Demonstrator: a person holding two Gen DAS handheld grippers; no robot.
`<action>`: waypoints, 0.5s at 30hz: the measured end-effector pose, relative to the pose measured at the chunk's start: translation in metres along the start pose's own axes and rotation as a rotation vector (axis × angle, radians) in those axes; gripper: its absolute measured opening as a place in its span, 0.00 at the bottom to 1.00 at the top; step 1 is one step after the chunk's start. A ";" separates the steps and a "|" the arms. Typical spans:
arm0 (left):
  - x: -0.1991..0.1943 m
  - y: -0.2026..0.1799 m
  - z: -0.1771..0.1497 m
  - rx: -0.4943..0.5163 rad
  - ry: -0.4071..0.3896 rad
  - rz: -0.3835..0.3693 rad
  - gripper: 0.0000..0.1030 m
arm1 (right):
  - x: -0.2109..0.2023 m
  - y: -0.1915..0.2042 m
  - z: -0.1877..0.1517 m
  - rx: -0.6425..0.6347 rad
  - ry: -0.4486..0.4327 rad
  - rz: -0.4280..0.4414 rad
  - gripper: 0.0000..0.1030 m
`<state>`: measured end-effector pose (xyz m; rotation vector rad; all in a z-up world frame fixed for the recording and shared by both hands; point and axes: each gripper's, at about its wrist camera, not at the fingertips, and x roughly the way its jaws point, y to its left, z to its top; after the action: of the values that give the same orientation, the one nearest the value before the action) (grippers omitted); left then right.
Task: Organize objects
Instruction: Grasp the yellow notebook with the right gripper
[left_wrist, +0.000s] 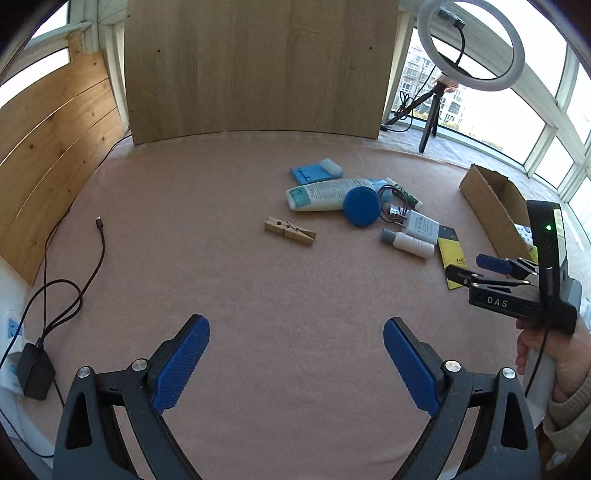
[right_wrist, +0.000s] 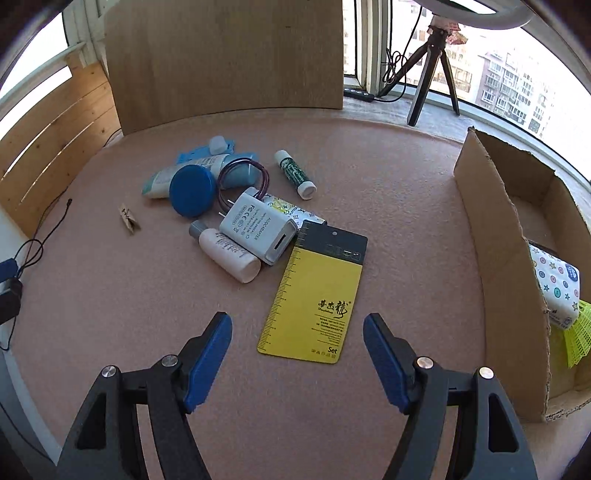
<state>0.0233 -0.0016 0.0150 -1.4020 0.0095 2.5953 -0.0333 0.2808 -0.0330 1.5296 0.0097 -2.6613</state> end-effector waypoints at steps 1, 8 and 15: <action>-0.003 -0.001 -0.003 0.000 -0.002 -0.001 0.94 | 0.004 0.000 0.002 0.010 0.011 -0.006 0.68; -0.014 -0.001 -0.010 0.000 -0.010 0.003 0.94 | 0.011 0.002 -0.001 0.027 0.025 -0.050 0.60; -0.015 -0.007 -0.018 0.007 -0.003 -0.011 0.94 | 0.006 -0.003 -0.005 -0.014 0.032 0.013 0.46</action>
<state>0.0471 0.0015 0.0178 -1.3924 0.0103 2.5862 -0.0324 0.2840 -0.0409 1.5620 0.0203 -2.6217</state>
